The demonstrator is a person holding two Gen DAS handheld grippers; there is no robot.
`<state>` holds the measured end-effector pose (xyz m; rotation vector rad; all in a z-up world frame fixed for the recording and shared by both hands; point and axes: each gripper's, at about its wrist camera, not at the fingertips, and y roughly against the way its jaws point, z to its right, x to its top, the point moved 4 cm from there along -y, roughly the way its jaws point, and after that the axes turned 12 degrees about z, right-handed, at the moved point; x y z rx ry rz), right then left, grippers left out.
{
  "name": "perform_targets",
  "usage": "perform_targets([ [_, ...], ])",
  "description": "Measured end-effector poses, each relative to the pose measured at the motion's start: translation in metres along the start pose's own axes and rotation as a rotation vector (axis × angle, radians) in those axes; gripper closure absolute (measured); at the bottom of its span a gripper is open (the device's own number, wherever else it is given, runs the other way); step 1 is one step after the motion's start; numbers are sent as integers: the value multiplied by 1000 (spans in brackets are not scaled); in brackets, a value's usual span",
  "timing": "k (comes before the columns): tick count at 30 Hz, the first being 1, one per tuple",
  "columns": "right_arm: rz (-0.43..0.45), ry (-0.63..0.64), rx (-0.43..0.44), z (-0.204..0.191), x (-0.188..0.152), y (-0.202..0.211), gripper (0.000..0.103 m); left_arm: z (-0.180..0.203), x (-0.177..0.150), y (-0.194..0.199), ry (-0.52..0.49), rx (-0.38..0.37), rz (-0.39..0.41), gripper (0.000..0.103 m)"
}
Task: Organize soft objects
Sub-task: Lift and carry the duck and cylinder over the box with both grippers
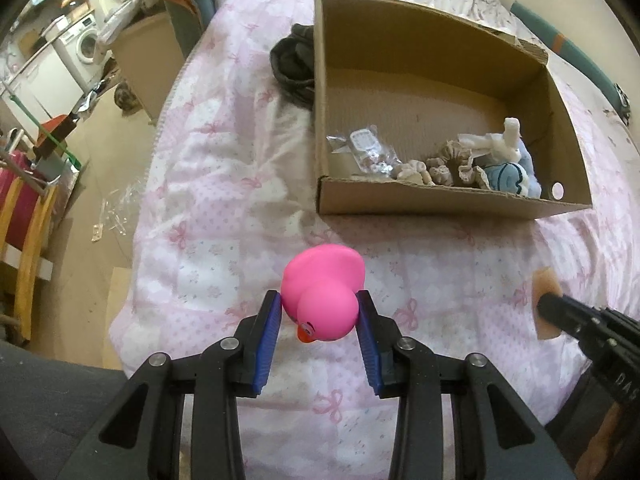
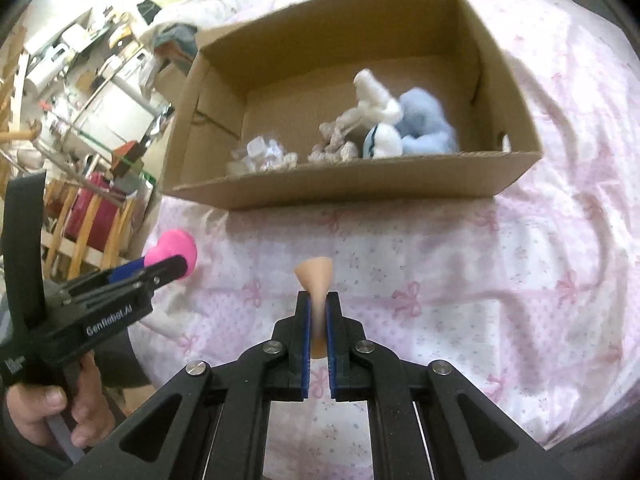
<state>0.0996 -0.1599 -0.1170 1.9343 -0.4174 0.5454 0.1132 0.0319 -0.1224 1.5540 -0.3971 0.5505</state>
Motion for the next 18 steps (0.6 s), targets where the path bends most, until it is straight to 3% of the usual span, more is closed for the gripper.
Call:
perform_targets([
  [6, 40, 9, 0, -10, 2, 8, 95, -11, -4, 13, 53, 2, 17, 69],
  [18, 158, -10, 62, -12, 12, 41, 95, -5, -4, 26, 42, 4, 62, 69],
])
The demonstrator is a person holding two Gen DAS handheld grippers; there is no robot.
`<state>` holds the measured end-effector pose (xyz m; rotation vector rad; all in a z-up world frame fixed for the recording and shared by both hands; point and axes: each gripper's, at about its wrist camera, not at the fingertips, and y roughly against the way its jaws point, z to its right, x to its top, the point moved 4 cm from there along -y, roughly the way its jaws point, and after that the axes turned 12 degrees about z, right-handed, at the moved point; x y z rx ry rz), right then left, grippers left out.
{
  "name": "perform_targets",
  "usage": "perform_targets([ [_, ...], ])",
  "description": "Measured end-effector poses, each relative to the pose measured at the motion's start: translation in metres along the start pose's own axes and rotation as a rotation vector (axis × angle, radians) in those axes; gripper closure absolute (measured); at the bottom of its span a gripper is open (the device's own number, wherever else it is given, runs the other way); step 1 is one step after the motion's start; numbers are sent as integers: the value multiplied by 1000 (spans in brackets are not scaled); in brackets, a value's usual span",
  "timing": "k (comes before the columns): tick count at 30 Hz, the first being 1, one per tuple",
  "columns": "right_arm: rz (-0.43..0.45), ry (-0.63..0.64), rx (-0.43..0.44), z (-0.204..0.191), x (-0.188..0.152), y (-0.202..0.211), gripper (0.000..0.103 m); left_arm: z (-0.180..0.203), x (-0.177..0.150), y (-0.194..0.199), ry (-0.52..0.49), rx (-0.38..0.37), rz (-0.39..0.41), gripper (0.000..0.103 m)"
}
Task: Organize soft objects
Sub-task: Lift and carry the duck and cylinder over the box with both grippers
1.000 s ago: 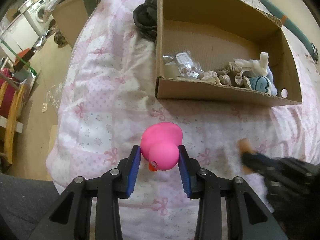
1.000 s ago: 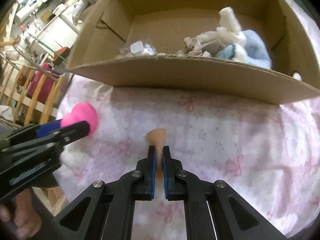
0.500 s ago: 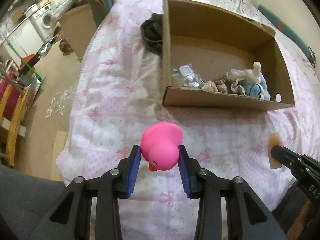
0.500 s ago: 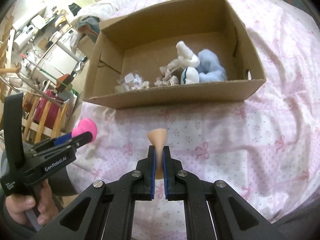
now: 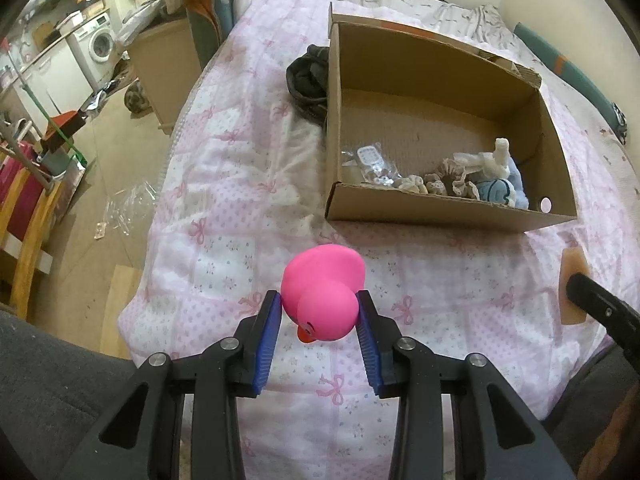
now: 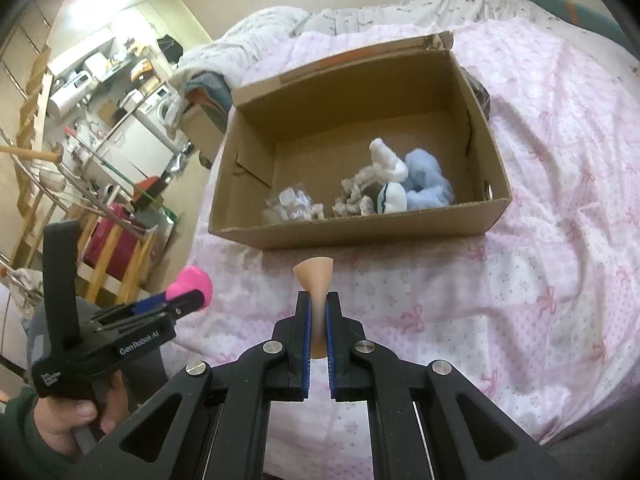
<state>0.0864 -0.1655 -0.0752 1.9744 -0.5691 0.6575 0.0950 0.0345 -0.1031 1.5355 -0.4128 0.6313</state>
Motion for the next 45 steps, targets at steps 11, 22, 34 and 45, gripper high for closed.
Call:
perform_targets([
  [11, 40, -30, 15, 3, 9, 7, 95, -3, 9, 10, 18, 9, 40, 69],
  [22, 165, -30, 41, 10, 52, 26, 95, -5, 64, 31, 48, -32, 153, 69],
  [34, 223, 17, 19, 27, 99, 5, 95, 16, 126, 10, -27, -52, 222, 69],
  [45, 152, -19, -18, 44, 87, -36, 95, 49, 120, -44, -94, -105, 188, 69],
])
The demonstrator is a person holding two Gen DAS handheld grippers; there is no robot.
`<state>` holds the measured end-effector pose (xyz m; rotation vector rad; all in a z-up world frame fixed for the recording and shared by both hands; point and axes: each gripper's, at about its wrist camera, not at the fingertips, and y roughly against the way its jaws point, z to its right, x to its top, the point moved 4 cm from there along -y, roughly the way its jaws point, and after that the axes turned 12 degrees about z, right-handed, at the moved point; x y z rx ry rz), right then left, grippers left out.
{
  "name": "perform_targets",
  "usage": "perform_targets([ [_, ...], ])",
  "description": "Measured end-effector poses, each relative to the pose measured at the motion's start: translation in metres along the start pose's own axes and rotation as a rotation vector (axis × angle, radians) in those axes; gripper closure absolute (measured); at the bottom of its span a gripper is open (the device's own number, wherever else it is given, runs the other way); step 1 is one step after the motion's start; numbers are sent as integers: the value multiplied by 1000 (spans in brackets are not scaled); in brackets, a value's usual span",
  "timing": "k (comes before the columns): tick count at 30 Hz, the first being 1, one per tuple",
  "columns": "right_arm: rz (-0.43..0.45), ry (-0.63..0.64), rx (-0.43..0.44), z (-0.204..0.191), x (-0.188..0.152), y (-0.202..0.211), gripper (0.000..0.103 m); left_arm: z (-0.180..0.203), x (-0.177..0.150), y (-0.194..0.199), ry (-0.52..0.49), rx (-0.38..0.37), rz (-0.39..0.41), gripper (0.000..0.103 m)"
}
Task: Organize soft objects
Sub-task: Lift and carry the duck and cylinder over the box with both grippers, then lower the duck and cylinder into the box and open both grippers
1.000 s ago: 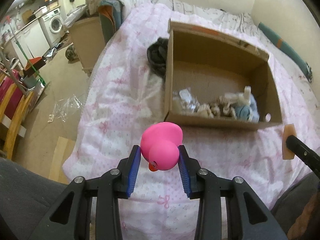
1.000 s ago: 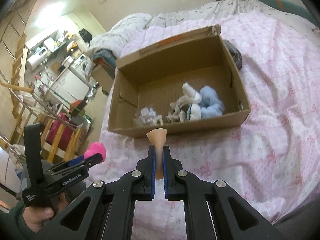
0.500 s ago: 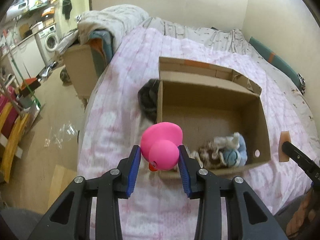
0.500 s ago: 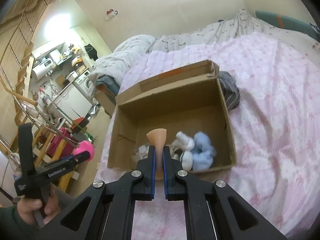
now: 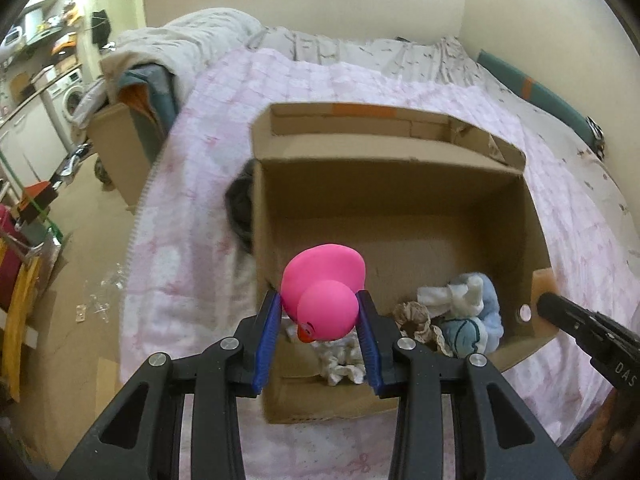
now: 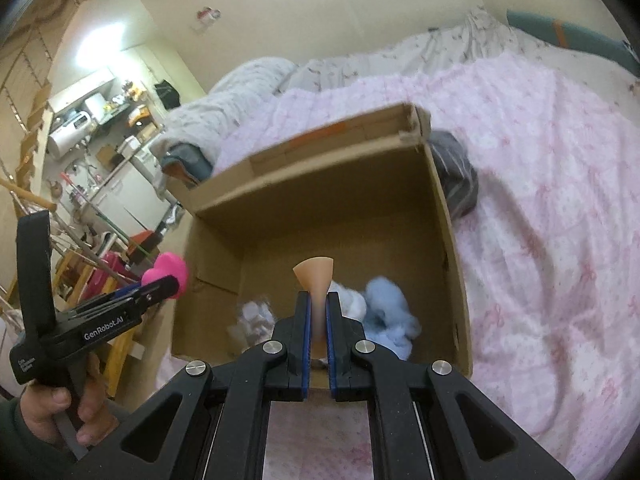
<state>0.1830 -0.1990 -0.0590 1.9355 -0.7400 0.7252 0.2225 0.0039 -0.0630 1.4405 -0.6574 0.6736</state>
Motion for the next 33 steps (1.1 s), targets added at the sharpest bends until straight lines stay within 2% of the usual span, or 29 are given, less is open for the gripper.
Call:
perform_targets([
  [6, -78, 17, -41, 3, -15, -18, 95, 7, -15, -15, -33, -17, -16, 69],
  [14, -164, 35, -64, 4, -33, -34, 95, -2, -18, -22, -3, 6, -31, 69],
  [23, -135, 19, -73, 6, -28, -32, 95, 4, -21, -21, -28, -9, -27, 69],
  [33, -130, -4, -78, 11, -26, -33, 94, 5, -25, -25, -18, -28, -58, 69],
])
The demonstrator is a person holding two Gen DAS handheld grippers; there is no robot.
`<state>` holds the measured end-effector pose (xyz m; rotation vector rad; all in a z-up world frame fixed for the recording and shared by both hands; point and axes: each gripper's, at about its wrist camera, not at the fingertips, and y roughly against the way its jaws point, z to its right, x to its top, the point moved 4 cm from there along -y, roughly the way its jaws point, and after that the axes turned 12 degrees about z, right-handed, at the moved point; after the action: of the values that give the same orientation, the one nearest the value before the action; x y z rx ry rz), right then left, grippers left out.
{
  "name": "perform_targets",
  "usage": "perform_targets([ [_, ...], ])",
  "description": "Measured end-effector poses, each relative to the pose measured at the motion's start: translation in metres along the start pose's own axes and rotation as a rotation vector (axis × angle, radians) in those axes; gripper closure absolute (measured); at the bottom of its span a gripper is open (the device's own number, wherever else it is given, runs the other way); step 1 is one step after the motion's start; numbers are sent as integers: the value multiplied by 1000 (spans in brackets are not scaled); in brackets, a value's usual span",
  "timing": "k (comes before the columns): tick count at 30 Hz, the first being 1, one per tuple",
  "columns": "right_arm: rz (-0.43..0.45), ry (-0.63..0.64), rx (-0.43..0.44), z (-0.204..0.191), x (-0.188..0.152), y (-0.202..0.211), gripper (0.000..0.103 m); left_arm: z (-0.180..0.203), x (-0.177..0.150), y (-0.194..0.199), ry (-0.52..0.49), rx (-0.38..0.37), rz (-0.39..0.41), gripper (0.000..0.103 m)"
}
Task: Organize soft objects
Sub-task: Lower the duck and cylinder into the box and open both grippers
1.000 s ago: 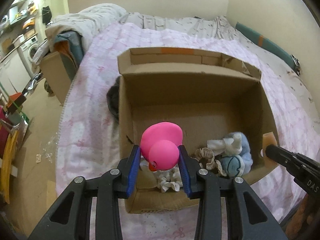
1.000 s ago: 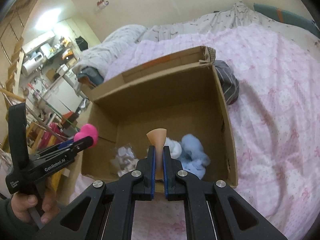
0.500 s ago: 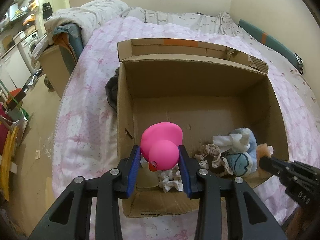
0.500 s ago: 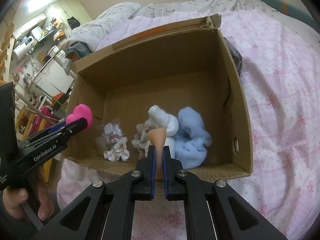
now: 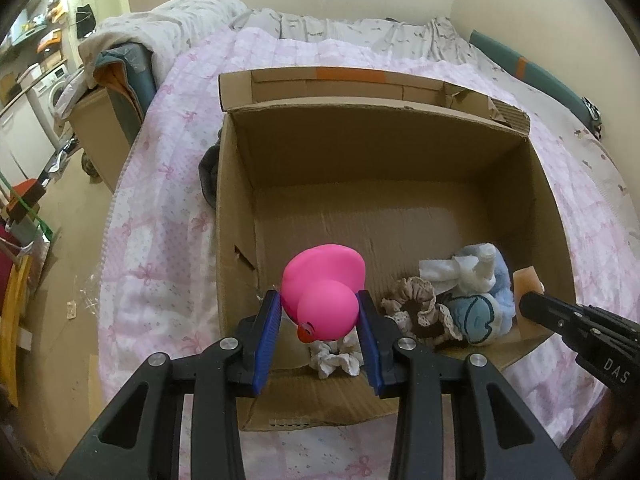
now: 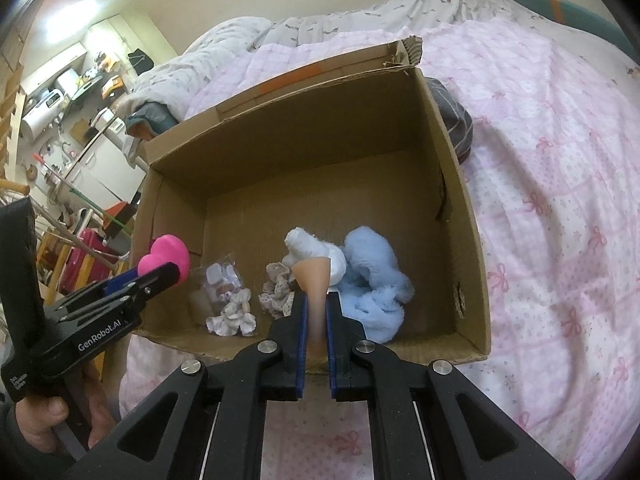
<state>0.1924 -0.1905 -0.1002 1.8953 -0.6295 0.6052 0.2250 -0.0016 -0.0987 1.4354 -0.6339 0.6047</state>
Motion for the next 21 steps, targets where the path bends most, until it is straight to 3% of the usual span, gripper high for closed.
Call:
perform_targets([
  [12, -6, -17, -1, 2, 0, 0, 93, -3, -1, -2, 18, 7, -7, 69],
  [21, -2, -34, -3, 5, 0, -1, 81, -2, -3, -4, 18, -4, -18, 68],
])
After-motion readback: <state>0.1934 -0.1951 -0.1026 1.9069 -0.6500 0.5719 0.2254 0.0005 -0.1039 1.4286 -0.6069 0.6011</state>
